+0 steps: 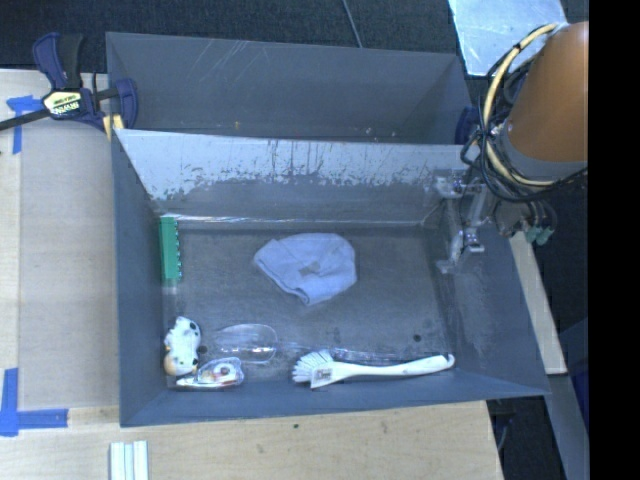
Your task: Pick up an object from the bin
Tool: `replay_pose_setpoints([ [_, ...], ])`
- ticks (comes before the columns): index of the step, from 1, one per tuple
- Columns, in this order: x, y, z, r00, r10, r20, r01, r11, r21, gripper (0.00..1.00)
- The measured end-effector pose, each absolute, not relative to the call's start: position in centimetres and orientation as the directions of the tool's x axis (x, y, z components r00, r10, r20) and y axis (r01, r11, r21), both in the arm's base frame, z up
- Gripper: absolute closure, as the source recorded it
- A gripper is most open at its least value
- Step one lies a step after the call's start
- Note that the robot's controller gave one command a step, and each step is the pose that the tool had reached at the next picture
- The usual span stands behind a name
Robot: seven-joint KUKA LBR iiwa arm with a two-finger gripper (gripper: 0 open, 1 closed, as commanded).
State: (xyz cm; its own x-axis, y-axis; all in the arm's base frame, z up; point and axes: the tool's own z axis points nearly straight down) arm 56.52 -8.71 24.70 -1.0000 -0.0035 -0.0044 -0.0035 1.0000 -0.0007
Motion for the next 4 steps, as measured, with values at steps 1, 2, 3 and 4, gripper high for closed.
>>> replay_pose_setpoints([
  [1, 54.5, -5.9, 17.5, -1.000, -0.011, 0.000, -0.011, 1.000, 0.001, 0.00],
  [2, 57.4, -6.2, 16.2, -0.999, 0.035, -0.019, 0.035, 0.999, -0.002, 0.00],
  [3, 57.6, -4.9, 14.3, -1.000, 0.016, -0.026, 0.017, 1.000, -0.005, 0.00],
  [4, 53.1, -5.0, 21.8, -0.976, -0.217, -0.025, -0.217, 0.976, -0.010, 0.00],
])
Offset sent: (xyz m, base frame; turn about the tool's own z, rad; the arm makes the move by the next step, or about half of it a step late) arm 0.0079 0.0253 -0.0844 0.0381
